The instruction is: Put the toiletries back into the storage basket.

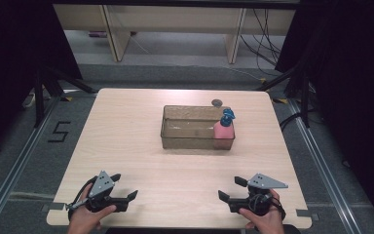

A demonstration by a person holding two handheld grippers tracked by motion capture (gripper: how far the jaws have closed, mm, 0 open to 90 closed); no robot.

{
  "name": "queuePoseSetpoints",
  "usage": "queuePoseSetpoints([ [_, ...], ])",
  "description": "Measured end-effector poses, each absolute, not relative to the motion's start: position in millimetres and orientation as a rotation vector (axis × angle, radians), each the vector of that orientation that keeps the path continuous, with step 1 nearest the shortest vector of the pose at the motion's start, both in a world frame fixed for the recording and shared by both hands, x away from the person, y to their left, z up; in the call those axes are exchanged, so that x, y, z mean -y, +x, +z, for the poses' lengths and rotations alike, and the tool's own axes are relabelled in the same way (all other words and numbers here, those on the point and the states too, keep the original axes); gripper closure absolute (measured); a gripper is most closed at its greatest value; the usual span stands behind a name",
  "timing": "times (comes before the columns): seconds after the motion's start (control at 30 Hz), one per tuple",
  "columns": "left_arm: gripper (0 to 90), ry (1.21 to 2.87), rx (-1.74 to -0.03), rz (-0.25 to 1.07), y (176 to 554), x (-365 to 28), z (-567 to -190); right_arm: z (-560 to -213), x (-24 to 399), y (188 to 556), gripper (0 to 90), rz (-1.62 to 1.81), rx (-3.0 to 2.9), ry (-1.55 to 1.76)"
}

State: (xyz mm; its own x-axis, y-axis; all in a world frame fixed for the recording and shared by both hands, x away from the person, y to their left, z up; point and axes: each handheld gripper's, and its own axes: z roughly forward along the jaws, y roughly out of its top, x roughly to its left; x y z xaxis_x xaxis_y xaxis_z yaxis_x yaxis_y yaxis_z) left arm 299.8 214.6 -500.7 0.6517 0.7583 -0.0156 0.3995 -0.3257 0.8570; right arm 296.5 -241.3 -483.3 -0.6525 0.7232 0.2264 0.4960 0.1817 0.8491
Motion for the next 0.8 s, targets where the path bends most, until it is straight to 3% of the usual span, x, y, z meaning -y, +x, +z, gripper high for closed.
queuePoseSetpoints([
  [0.8,14.9,1.954,-0.902,0.49,298.8,-211.7,-501.5,-490.5,235.5,288.1,15.6,1.384,-2.325,1.119],
])
